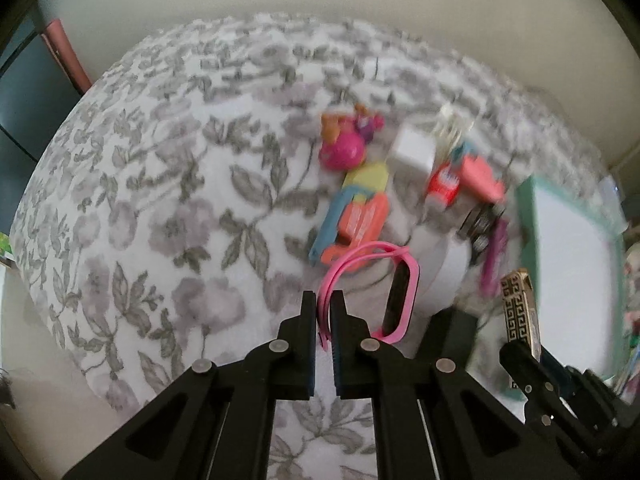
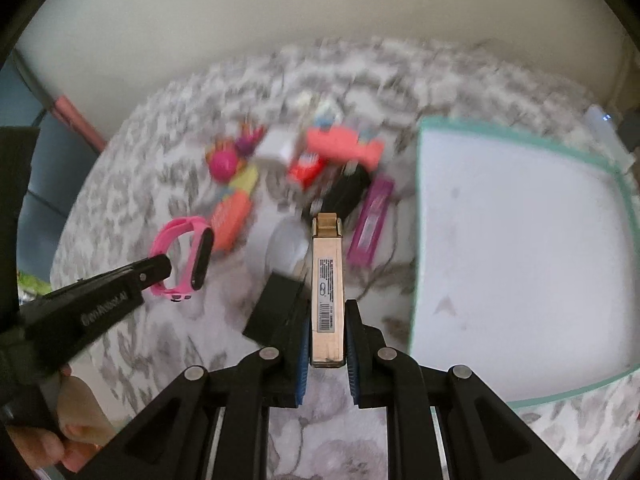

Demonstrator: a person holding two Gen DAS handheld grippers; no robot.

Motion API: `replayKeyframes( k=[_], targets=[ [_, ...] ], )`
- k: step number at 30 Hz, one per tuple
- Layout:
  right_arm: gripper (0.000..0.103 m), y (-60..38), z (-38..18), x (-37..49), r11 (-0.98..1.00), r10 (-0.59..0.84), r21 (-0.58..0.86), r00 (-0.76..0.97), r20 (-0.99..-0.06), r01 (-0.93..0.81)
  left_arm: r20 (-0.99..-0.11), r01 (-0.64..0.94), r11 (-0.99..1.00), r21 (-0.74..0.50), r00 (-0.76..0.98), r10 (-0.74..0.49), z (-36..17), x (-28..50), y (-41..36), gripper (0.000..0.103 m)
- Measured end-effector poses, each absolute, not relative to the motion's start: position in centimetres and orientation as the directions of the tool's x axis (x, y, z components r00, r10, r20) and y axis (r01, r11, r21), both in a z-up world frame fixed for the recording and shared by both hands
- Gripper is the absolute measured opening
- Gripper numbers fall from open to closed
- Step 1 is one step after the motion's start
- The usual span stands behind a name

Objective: Organize rigid objects
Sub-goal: 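Carry both into teal-rimmed tray, open left on band while right releases bar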

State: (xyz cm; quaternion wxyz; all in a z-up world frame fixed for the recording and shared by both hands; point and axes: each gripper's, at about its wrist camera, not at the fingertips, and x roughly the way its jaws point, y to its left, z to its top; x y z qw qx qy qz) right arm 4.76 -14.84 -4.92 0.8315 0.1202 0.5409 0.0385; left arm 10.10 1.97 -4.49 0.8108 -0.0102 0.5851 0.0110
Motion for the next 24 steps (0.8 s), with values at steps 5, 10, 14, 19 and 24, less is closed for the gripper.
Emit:
replayKeyframes(
  k=[5,10,14,19,24],
  targets=[
    [0.016,-17.4,-1.8,4.1,0.965,0.142,0.236,0.523,-0.840,0.118,-0.916,-0.017,0.999,-0.040,0.399,-0.030,-0.2,10.9,0.8,0.006],
    [0.016,-21.7,-1.0,3.4,0.945,0.048,0.222,0.573,-0.818,0.238,-0.888,0.032,0.997,-0.077,0.453,-0.083,2.7,11.4,-3.0,0.006],
    [0.016,-25.5,-0.9,2.6,0.925,-0.104,0.128,0.564,-0.819,0.357,-0.879,0.091,0.984,-0.154,0.442,-0.179,3.4,11.4,-7.1,0.006],
    [0.016,-29.9,-1.4,1.9,0.876,-0.183,0.118,0.547,-0.817,0.468,-0.875,0.168,0.966,-0.199,0.414,-0.252,2.8,11.2,-12.3,0.007],
    [0.016,-32.8,-2.2,1.5,0.842,-0.232,0.104,0.529,-0.817,0.530,-0.887,0.203,0.962,-0.183,0.388,-0.251,1.1,11.4,-16.6,0.007]
  ],
)
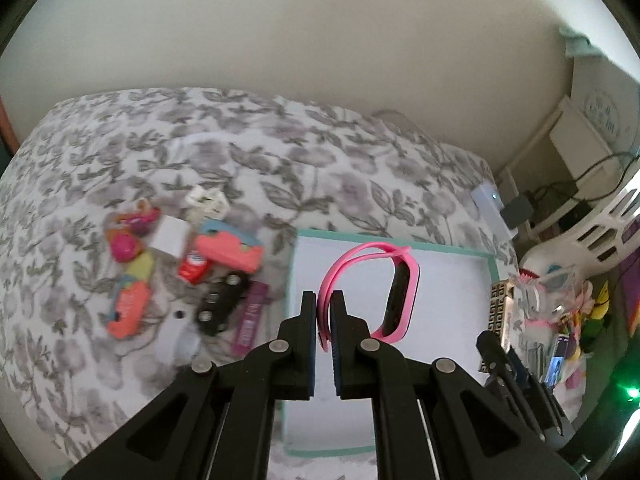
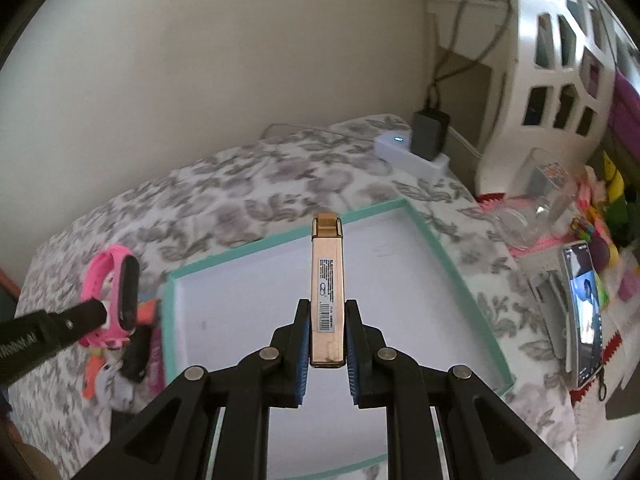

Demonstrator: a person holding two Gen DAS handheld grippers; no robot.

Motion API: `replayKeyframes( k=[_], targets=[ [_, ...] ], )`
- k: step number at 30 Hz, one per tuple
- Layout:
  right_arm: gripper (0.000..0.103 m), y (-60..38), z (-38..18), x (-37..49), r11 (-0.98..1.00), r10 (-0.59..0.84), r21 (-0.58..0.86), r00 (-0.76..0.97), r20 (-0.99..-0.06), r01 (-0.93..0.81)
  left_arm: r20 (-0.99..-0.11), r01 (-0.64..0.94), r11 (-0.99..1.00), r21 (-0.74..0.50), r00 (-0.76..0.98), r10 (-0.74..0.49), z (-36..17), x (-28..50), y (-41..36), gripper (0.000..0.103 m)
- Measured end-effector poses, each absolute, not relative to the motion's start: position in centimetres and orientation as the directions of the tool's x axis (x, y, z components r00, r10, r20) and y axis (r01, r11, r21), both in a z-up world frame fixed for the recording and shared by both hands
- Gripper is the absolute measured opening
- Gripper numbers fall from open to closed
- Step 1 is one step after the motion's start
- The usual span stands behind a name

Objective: Organize rigid objects
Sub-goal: 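Carry both into teal-rimmed tray, open left on band while right releases bar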

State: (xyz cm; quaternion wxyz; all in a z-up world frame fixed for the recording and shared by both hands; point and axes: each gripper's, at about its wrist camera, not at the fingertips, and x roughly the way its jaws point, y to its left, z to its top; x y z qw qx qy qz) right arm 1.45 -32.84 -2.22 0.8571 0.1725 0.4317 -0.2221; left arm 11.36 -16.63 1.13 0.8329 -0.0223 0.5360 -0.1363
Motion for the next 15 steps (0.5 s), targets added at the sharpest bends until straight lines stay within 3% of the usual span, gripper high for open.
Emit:
replayKeyframes(
  k=[15],
  targets=[
    [0.017,-34.8,-9.1,2.4,0.815,-0.205,0.048,0.365,-0.908,0.577,-0.938,0.270,0.963,-0.020,0.329,-0.112,-7.2,12.0,-21.3,0.007]
  ],
)
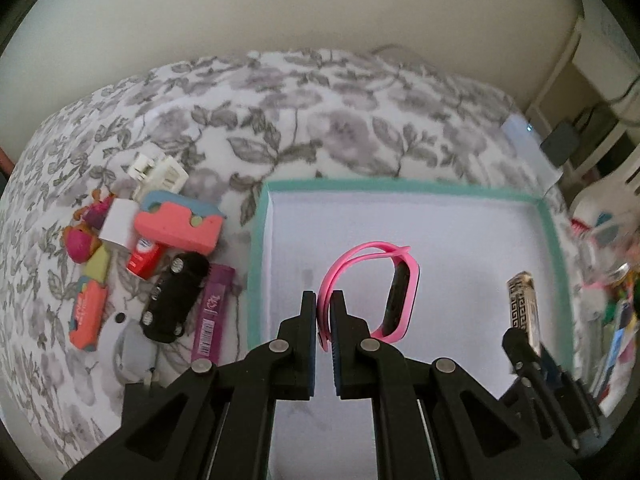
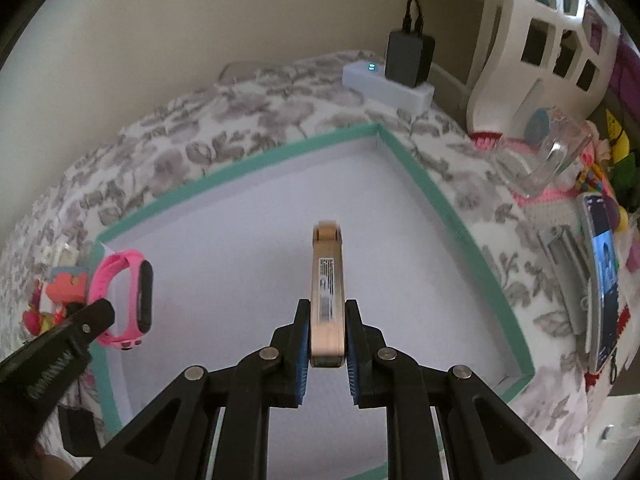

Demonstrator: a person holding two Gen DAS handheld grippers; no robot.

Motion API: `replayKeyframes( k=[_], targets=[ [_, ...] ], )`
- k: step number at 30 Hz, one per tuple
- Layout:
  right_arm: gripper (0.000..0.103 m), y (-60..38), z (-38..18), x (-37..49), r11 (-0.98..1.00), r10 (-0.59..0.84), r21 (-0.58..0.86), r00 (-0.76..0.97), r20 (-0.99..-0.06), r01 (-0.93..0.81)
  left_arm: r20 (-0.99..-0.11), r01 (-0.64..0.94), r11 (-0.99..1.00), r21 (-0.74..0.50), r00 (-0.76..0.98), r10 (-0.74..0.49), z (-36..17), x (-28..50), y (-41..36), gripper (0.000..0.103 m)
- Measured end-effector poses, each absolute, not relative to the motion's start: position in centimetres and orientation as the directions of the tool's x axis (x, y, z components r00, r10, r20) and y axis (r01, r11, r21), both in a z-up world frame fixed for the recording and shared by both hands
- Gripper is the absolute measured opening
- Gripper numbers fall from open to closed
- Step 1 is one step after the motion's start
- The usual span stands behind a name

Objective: Organize rigid objects
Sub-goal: 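Carry both into teal-rimmed tray, open left on band while right releases bar, then withdraw both open tools from the tray back toward the object pile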

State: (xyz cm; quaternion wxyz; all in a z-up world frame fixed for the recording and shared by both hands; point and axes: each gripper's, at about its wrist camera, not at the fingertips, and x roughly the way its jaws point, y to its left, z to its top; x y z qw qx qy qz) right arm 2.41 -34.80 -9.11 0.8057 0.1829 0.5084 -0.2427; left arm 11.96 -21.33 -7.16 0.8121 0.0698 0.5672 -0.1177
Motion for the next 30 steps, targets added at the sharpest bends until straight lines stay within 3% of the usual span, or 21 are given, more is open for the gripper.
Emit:
replayKeyframes(
  k=[8,22,24,26,27,30],
  targets=[
    [0.017,-34.8,-10.8,2.2,0.809,-0.175,0.045,0.314,-0.933,0.586,-0.959,0.302,0.953,0.029,0.276,-0.059,-10.3,11.5,-22.0,0.007],
    [0.019,-35.1,-10.5,1.8,0.788,-0.175,0.059,0.316,-0.933,0.612,-0.957,0.317,0.948,0.018,0.279,-0.075,-10.1,11.3,-22.1,0.007],
    [0.023,-35.2,-10.2,1.7,0.788,-0.182,0.060,0.324,-0.928,0.613,-0.955,0.315,0.949,0.011,0.284,-0.083,-9.8,11.3,-22.1,0.007],
    [0.041,-35.3,-9.8,1.7,0.786,-0.193,0.058,0.333,-0.923,0.616,-0.953,0.306,0.952,0.002,0.289,-0.091,-9.5,11.3,-21.8,0.009],
    [0.045,-35.3,-9.7,1.7,0.784,-0.197,0.058,0.338,-0.920,0.618,-0.952,0.300,0.954,-0.003,0.291,-0.094,-9.3,11.3,-21.6,0.010],
    [0.050,-35.4,-9.2,1.6,0.780,-0.205,0.065,0.353,-0.913,0.623,-0.946,0.279,0.960,-0.021,0.304,-0.110,-8.5,11.5,-21.1,0.033]
  ],
)
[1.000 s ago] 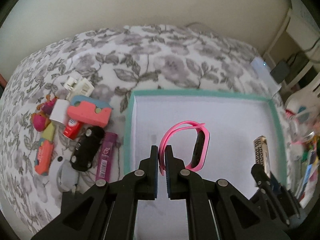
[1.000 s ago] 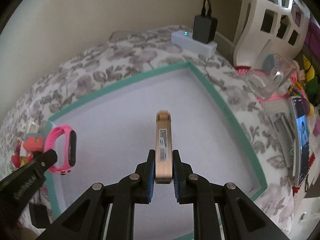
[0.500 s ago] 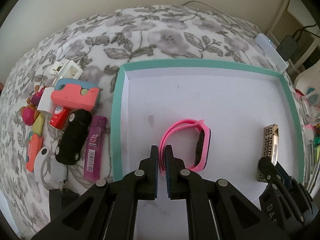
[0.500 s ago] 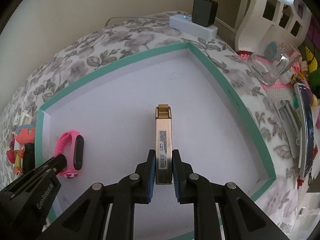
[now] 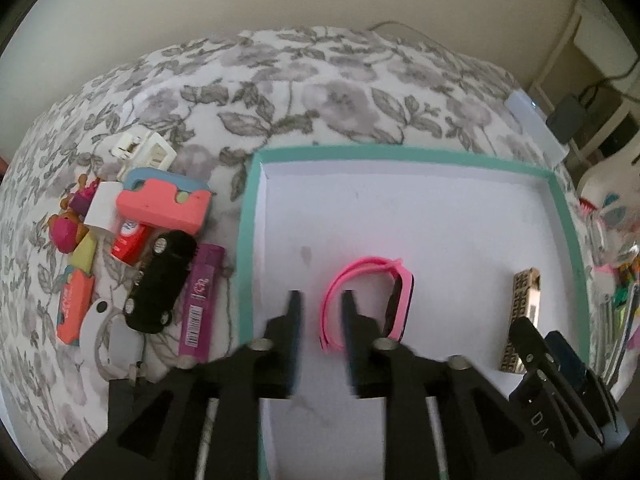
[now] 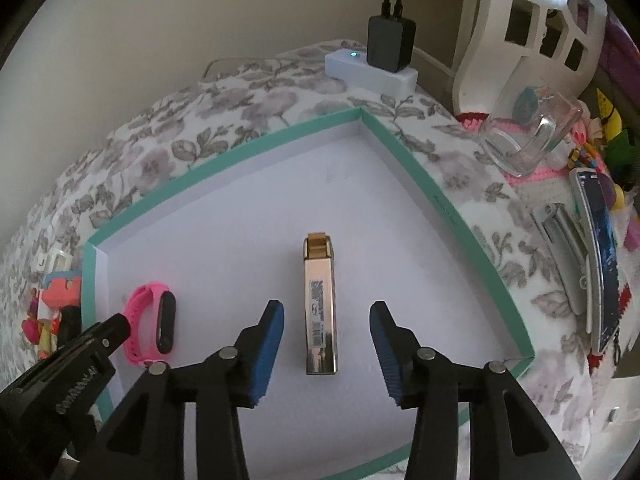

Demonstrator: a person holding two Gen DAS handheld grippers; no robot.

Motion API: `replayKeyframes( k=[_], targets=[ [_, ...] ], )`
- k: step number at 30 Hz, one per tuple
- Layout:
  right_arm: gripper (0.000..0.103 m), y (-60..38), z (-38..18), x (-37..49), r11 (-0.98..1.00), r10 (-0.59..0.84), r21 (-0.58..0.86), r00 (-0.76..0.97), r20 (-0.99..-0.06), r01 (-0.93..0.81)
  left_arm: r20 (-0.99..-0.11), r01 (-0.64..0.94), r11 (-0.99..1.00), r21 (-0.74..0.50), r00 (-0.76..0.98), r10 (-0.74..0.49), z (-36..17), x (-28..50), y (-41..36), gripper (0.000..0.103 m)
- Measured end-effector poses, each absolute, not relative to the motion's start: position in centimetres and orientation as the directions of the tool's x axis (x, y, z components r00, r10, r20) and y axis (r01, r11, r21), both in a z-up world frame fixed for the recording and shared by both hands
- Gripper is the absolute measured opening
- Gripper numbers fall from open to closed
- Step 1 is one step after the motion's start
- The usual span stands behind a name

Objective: Organize rigid objects
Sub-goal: 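Withdraw both open tools from the tray back toward the object pile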

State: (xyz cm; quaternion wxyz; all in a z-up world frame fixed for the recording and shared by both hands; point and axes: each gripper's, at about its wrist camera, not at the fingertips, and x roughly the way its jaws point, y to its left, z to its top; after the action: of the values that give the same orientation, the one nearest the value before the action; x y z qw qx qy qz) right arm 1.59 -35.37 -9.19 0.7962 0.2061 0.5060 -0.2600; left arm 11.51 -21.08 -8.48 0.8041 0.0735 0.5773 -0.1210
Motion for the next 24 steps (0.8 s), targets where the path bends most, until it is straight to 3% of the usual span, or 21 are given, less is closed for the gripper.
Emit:
replayKeyframes(
  k=[2,5,8,13,16,21,24],
  targets=[
    [0.062,-35.4,-8.9,1.5,0.779,-0.210,0.068,0.361,-0.909,0.623,-0.941,0.267,0.963,-0.027,0.319,-0.115,-7.9,11.6,-20.8,0.051],
    [0.073,-35.3,-8.7,1.5,0.783,-0.214,0.072,0.376,-0.901,0.618,-0.933,0.253,0.967,-0.031,0.341,-0.119,-7.2,11.7,-20.4,0.056],
    [0.086,-35.2,-8.6,1.5,0.789,-0.209,0.081,0.390,-0.897,0.609,-0.926,0.236,0.971,-0.028,0.360,-0.114,-6.7,11.9,-19.9,0.074],
    [0.101,-34.8,-8.5,1.6,0.802,-0.202,0.087,0.406,-0.891,0.591,-0.921,0.216,0.976,-0.027,0.375,-0.108,-6.5,12.3,-19.1,0.080],
    [0.103,-34.7,-8.5,1.7,0.808,-0.194,0.095,0.414,-0.889,0.582,-0.919,0.194,0.981,-0.027,0.381,-0.101,-6.5,12.6,-18.5,0.093],
    [0.103,-34.6,-8.4,1.8,0.812,-0.180,0.109,0.423,-0.888,0.574,-0.911,0.148,0.988,-0.035,0.403,-0.093,-6.0,13.0,-17.1,0.094],
    [0.103,-34.6,-8.6,1.9,0.809,-0.155,0.129,0.420,-0.894,0.574,-0.903,0.122,0.991,-0.060,0.416,-0.106,-5.5,13.4,-16.1,0.102]
  ],
)
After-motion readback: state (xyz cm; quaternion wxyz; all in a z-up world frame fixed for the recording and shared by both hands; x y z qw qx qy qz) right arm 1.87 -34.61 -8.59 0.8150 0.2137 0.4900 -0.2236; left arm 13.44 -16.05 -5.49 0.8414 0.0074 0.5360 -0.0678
